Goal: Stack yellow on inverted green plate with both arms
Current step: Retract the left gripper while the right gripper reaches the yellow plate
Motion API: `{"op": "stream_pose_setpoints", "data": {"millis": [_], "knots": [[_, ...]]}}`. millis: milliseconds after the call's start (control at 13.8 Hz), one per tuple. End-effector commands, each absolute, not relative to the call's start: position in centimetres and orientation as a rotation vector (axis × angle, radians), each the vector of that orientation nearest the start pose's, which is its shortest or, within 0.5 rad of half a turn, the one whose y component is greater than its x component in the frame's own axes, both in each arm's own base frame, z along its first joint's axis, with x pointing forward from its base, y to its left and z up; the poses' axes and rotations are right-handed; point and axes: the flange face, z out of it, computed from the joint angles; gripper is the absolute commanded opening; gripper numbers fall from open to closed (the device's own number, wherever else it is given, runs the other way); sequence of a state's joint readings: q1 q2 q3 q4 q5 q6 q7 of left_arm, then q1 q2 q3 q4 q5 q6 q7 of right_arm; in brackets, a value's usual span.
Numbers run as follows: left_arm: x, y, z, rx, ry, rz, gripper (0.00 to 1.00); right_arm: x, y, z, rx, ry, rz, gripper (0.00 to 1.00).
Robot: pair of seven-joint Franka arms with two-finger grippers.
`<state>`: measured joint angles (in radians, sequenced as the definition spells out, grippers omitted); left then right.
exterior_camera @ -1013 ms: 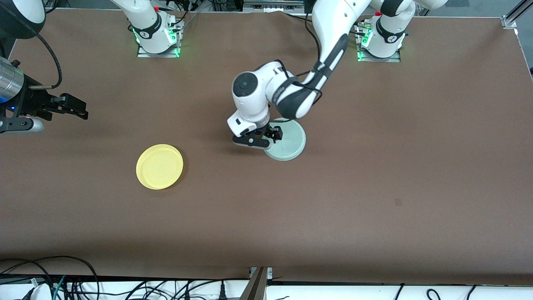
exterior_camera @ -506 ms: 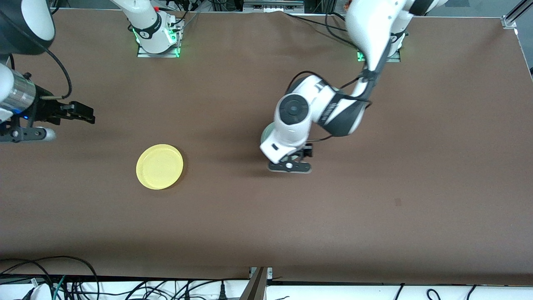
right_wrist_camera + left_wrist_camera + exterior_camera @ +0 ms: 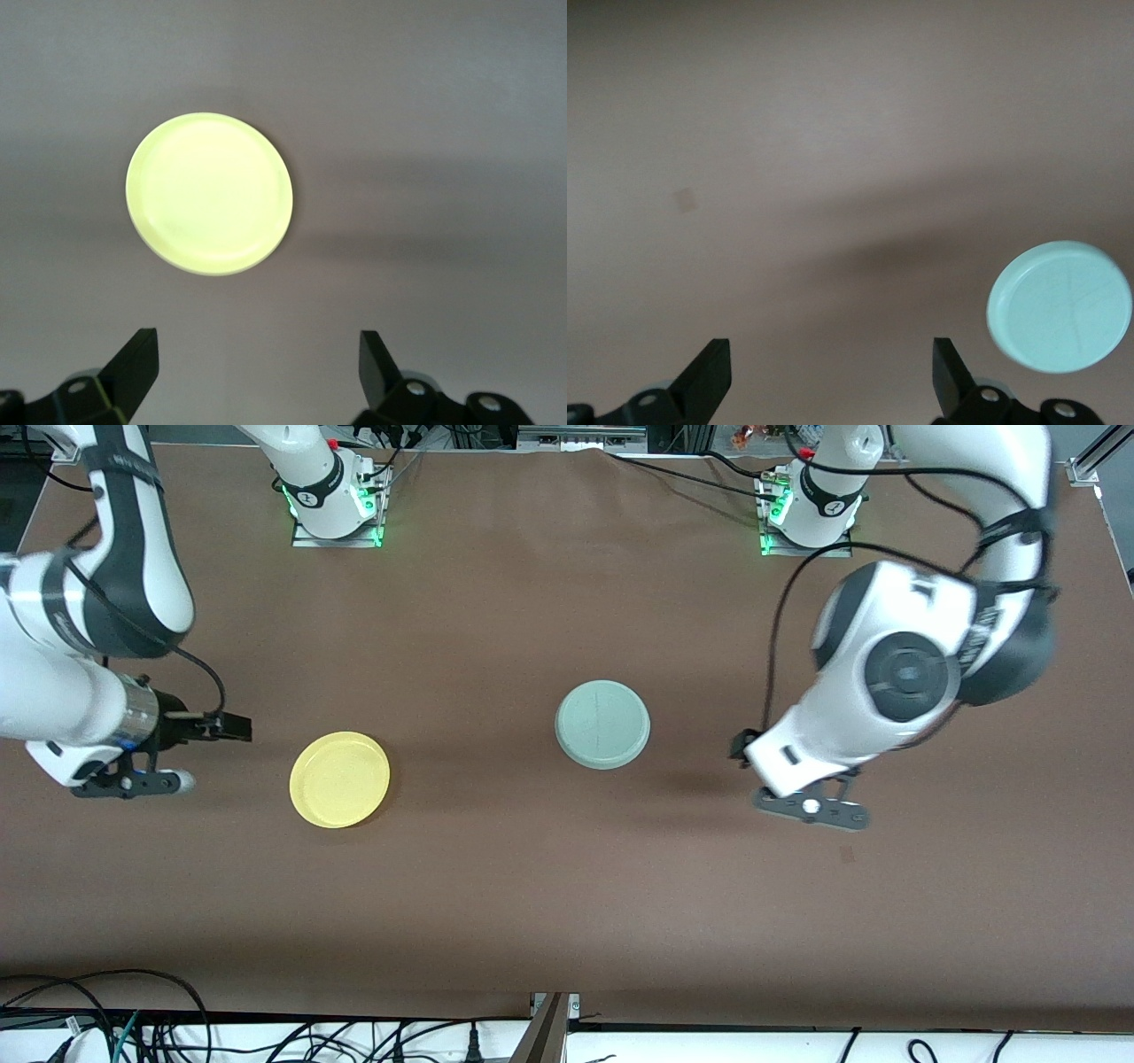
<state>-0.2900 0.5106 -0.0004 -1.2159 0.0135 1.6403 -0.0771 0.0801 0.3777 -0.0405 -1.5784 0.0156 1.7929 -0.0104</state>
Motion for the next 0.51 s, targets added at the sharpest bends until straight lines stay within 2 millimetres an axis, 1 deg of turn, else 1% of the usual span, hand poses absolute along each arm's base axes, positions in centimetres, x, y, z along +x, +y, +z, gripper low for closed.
{"op": "stream_pose_setpoints", "data": {"millis": [0,72,145,217,289,362,434], "knots": [[66.5,-13.7,51.8,-3.105,0.324,0.094,1.00,64.1,2.5,37.2,-3.112,-0.071,0.200,1.00],[66.7,-12.1,52.7,-3.064,0.304,0.062,1.00,63.7,2.4,35.1,-3.111,-0.104,0.190,1.00],[66.4,-11.5,54.2,-3.040,0.291,0.026,1.00,63.4,2.3,33.2,-3.112,-0.125,0.178,1.00],[66.3,-10.2,55.0,-3.042,0.243,0.007,1.00,63.2,2.0,31.6,-3.113,-0.140,0.168,1.00],[66.5,-8.5,55.3,-3.046,0.201,-0.001,1.00,63.0,1.8,29.9,-3.115,-0.156,0.168,1.00],[66.5,-7.8,55.4,-3.042,0.191,0.007,1.00,63.1,1.6,28.1,-3.116,-0.169,0.166,1.00],[66.0,-6.7,56.0,-3.041,0.164,0.035,1.00,63.3,1.1,26.3,-3.120,-0.164,0.163,1.00]]}}
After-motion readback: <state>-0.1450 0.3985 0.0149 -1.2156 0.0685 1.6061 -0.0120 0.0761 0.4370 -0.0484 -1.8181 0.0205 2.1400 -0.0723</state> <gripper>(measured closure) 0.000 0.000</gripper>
